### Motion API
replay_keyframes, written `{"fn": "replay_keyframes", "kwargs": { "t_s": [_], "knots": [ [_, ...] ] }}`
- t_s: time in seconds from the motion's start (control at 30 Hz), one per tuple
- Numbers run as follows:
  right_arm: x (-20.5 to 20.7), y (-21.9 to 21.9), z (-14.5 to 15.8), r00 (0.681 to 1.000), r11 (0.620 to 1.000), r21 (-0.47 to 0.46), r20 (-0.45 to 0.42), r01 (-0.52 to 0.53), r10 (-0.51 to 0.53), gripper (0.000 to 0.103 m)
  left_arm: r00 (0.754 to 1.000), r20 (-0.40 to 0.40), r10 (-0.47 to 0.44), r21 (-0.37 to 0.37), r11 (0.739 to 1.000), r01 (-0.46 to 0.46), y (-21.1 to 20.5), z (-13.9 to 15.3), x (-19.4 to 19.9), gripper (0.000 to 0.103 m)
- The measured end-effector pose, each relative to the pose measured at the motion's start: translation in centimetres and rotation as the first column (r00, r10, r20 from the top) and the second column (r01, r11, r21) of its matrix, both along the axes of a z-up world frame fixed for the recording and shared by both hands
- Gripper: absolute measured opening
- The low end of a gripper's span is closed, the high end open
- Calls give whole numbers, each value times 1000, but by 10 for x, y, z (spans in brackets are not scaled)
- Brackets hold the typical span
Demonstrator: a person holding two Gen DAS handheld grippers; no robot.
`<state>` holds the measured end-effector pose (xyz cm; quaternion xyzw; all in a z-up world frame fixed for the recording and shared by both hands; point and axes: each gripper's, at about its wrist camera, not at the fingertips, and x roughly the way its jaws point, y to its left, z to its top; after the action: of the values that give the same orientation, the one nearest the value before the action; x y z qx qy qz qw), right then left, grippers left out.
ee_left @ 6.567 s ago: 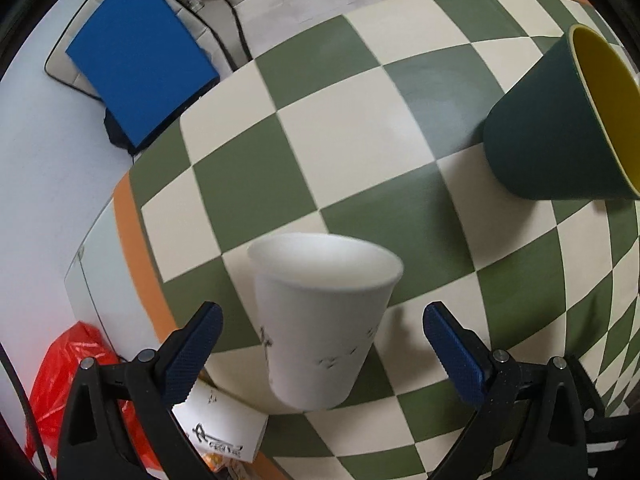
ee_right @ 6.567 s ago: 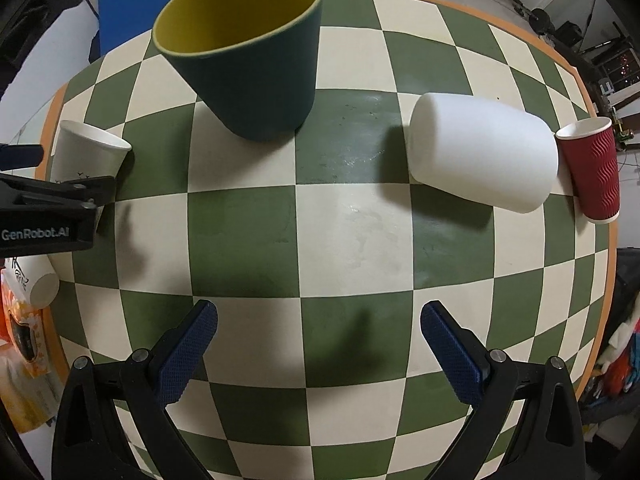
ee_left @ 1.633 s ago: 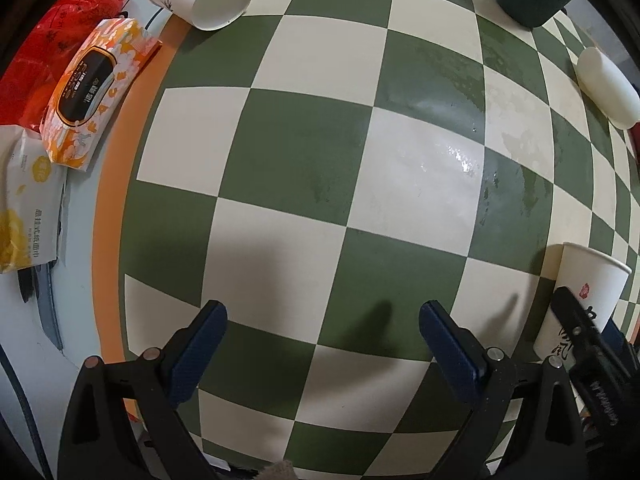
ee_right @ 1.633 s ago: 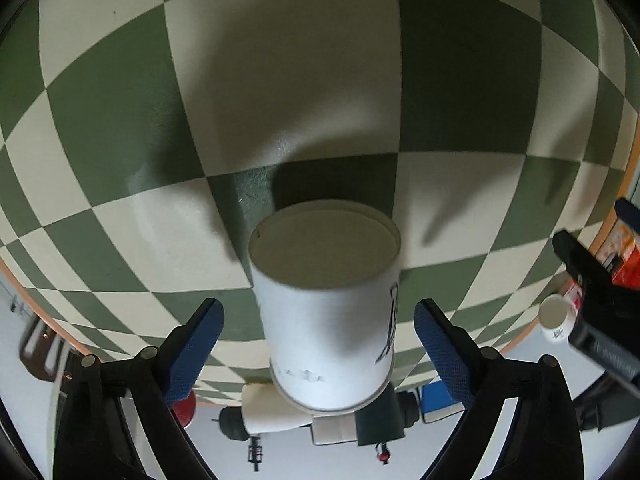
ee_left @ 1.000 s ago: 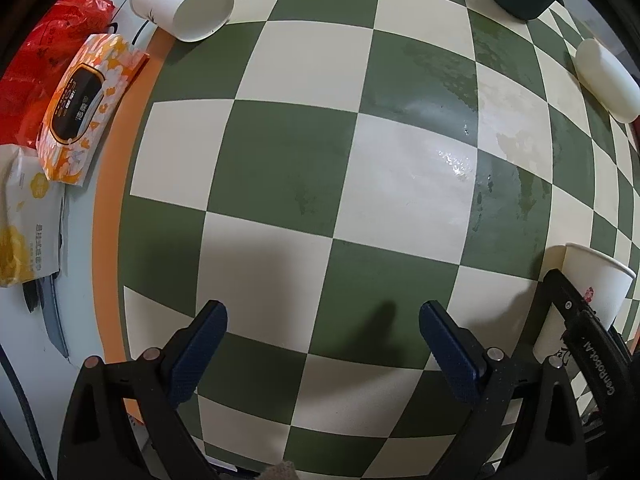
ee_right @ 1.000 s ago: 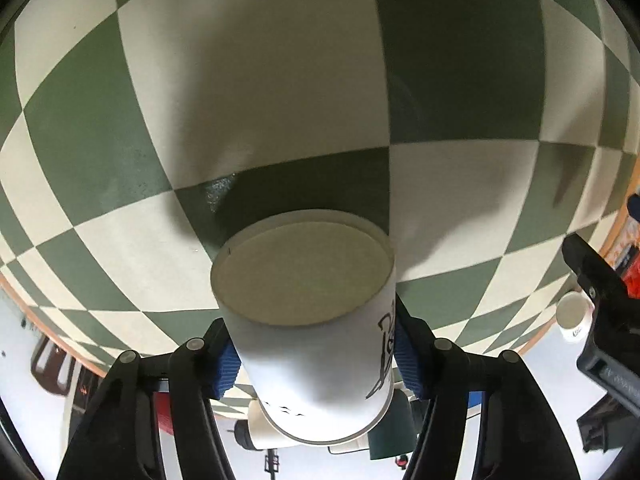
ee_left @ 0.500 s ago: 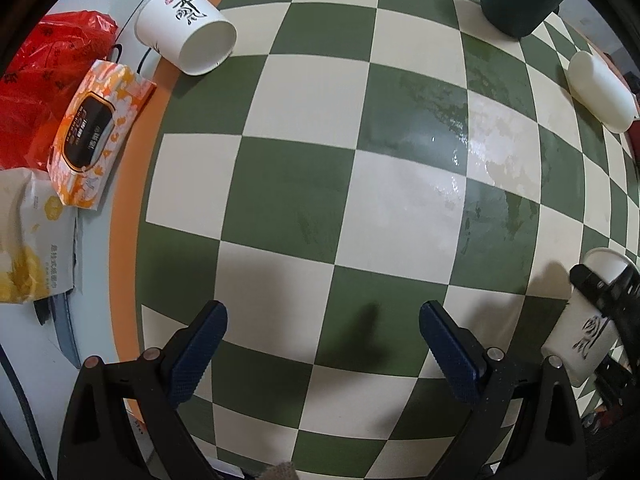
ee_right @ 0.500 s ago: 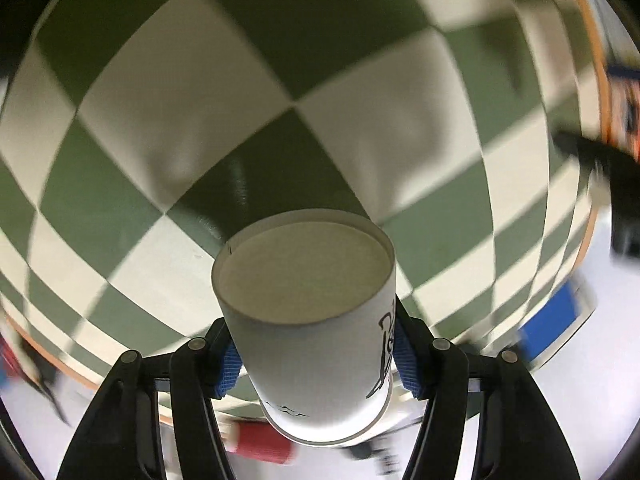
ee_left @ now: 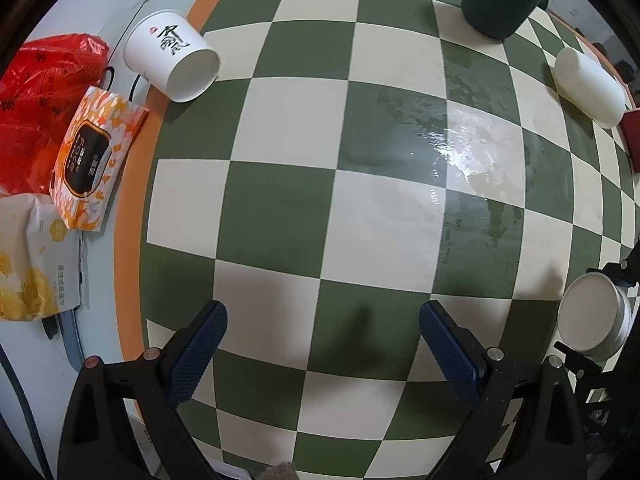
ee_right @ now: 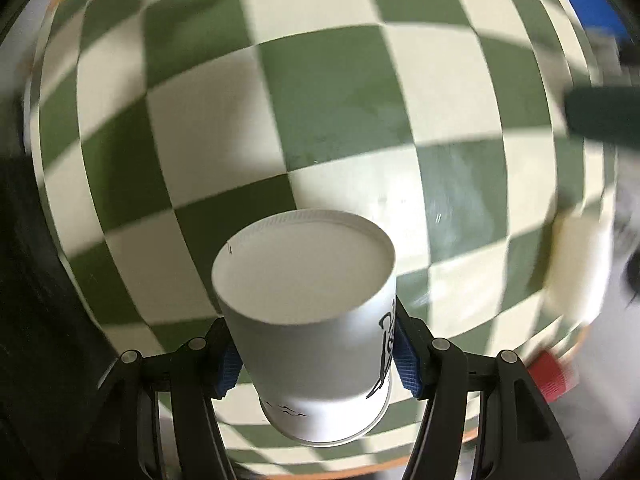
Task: Flip cup upside down
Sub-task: 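Lift and turn the white paper cup rim-down with the right gripper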
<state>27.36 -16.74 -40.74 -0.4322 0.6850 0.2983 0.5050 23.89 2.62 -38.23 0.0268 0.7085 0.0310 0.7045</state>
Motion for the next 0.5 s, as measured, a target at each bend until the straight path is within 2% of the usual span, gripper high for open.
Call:
{"fn": "replay_keyframes", "kwargs": {
  "t_s": [0.07, 0.13, 0.27, 0.5],
  "knots": [
    [11, -13, 0, 992, 992, 24, -28, 122, -122, 64, 1000, -1, -8, -1, 1000, 8, -4, 1, 2, 99],
    [18, -23, 0, 978, 978, 41, -50, 203, -201, 64, 1000, -1, -15, 0, 1000, 15, -12, -1, 6, 99],
    [41, -48, -5, 924, 925, 58, -98, 376, -369, 64, 1000, -2, -27, 1, 1000, 27, -26, 0, 7, 99],
    [65, -80, -13, 863, 865, 56, -121, 499, -490, 65, 999, -2, -35, -1, 999, 35, -44, 3, 6, 99]
  ]
}}
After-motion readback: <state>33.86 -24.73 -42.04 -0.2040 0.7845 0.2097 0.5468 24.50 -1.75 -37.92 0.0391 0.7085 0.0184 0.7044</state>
